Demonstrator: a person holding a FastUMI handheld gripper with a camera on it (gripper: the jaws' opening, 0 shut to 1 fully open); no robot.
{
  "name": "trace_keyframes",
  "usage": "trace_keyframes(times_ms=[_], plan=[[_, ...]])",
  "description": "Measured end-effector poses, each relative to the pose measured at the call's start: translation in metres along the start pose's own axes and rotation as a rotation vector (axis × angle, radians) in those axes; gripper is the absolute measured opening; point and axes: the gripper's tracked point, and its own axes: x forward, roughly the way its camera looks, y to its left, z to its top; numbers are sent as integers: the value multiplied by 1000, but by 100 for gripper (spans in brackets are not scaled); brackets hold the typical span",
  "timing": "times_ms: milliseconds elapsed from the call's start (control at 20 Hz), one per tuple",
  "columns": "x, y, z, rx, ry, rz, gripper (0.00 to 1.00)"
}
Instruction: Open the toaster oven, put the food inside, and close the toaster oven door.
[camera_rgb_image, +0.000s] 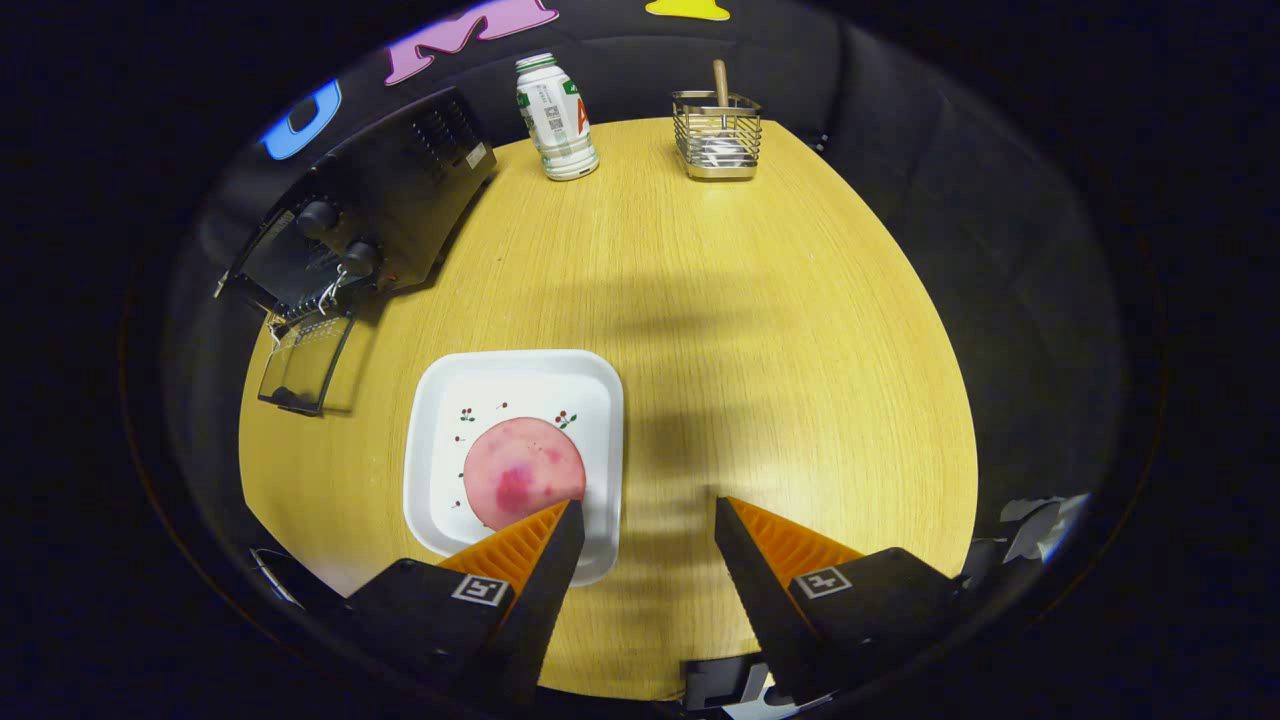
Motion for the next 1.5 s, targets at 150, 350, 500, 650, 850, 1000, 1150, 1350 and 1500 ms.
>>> trace_keyframes(times_ms=[150,350,500,650,850,1000,1150,1350,1500], plan=[[6,-2,-12,-28,42,-13,84],[14,0,-16,-27,64,-30,67],[11,7,-15,-22,89,-13,61],[16,15,-15,6,115,30,27],[18,18,-12,80,118,109,9],[16,19,-16,137,132,170,5],[13,21,-20,213,129,209,6],[8,35,-36,392,135,305,5],[1,45,-45,522,127,352,5]])
